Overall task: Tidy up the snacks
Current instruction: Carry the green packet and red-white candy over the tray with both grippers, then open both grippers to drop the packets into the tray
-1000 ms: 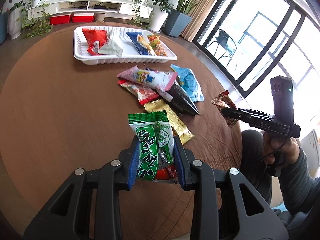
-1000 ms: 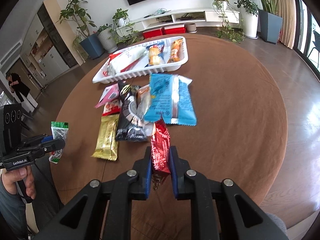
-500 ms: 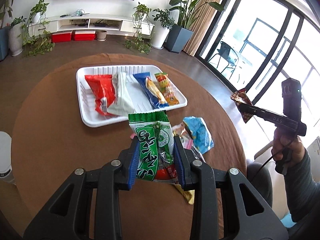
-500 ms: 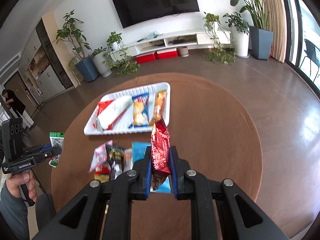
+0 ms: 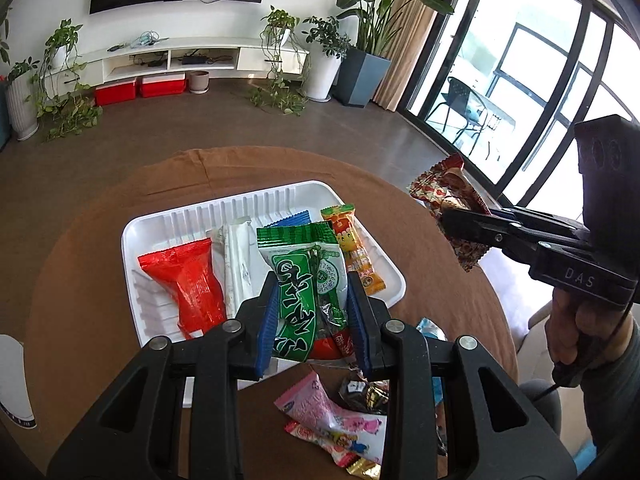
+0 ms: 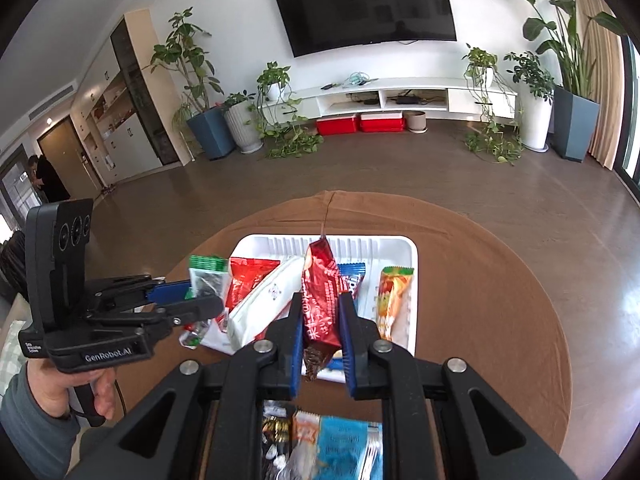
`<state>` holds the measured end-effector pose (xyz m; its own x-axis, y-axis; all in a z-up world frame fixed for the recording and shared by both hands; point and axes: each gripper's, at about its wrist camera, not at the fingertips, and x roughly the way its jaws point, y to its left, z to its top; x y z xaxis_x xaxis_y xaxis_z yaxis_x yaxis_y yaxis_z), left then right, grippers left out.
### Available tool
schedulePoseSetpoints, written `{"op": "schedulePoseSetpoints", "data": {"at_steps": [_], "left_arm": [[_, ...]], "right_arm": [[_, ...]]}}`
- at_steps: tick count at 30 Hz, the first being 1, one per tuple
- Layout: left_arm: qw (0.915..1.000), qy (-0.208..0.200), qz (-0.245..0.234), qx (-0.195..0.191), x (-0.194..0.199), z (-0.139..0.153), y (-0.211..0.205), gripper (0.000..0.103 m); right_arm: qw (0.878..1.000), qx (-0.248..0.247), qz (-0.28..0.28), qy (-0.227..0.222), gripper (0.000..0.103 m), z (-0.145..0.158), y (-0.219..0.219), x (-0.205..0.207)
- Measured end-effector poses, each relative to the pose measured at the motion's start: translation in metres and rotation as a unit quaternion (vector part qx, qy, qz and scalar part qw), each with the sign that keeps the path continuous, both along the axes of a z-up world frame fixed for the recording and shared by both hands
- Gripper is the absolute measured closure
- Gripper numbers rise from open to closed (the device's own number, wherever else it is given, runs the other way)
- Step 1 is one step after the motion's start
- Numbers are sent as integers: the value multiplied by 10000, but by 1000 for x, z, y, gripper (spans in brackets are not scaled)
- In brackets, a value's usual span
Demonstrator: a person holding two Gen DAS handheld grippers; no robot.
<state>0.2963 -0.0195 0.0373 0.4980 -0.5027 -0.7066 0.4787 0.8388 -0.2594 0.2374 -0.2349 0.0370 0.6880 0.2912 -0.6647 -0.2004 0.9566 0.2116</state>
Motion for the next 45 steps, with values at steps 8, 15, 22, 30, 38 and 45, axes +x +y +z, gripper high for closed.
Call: {"op": "schedulePoseSetpoints", "data": {"at_steps": [8, 15, 22, 30, 38, 45], "left_arm": [[9989, 264, -46, 380, 45, -42, -27, 74], [9972, 414, -60, 612, 62, -77, -38, 74], [9962, 490, -39, 715, 75, -92, -46, 73], [9954, 509, -53, 811, 79, -101, -53, 71], [9955, 468, -17, 825, 75, -99, -48, 57], [9962, 383, -8, 779, 67, -91, -44, 49]], "right_arm": [[9976, -287, -33, 630, 86, -50, 7, 53], [9955, -419, -31, 851, 85, -82, 10, 72], [9928, -593, -44, 1040, 85, -99, 14, 84], [9907, -719, -43, 1152, 84, -111, 16, 89], [9898, -738, -72, 1219, 82, -115, 14, 89], [9910, -685, -124, 1140, 79, -109, 10, 84]]}}
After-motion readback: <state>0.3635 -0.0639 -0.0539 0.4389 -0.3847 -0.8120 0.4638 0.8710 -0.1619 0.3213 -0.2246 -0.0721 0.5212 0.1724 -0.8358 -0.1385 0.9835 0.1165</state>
